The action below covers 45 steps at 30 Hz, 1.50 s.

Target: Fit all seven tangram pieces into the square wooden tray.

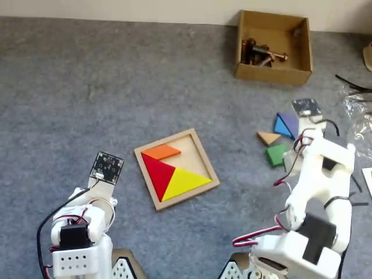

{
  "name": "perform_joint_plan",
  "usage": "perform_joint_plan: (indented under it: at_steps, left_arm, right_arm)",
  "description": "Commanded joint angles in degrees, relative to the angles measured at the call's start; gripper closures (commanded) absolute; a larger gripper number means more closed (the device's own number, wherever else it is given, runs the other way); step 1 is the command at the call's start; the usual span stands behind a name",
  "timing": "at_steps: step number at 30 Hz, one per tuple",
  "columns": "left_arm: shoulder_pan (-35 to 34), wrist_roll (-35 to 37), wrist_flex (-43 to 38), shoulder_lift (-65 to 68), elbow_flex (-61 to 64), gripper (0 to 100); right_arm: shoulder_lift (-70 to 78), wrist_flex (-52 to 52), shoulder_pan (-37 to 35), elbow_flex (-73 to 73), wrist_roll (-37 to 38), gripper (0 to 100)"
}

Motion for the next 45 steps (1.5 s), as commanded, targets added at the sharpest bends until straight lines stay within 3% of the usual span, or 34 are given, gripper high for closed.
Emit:
perform_joint_plan:
  at_steps: [1,13,17,21,26,31,35,45]
  left_arm:
    - [-0.13,0.7,0.44,-0.57,1.19,99]
    - [-0.13,0.7,0.44,-0.57,1.19,99]
    - [-0.13,0.7,0.44,-0.57,1.19,99]
    - [-0.13,0.7,0.44,-0.57,1.19,99]
    - [-0.13,0.62,0.44,-0.57,1.19,99]
    - [-0.13,0.62,0.44,-0.57,1.19,99]
    - [-0.13,0.62,0.44,-0.57,1.19,99]
    - [-0.13,0.62,0.44,-0.57,1.19,99]
  right_arm:
    - [0.84,3.82,0.84,-10.86,-1.05,98.1]
    - [21.14,23.43,-0.66,-46.2,-2.73,89.0]
    - [28.97,27.03,-0.84,-56.4,-7.3,89.0]
    - [36.44,27.38,-2.77,-63.87,-7.21,89.0]
    - [45.32,27.21,-4.44,-74.51,-0.18,89.0]
    - [54.11,27.47,-4.0,-89.71,0.97,88.6]
    - [59.21,29.49,-5.32,-99.65,6.07,88.5]
    - [62.64,31.78,-7.25,-104.4,13.54,88.5]
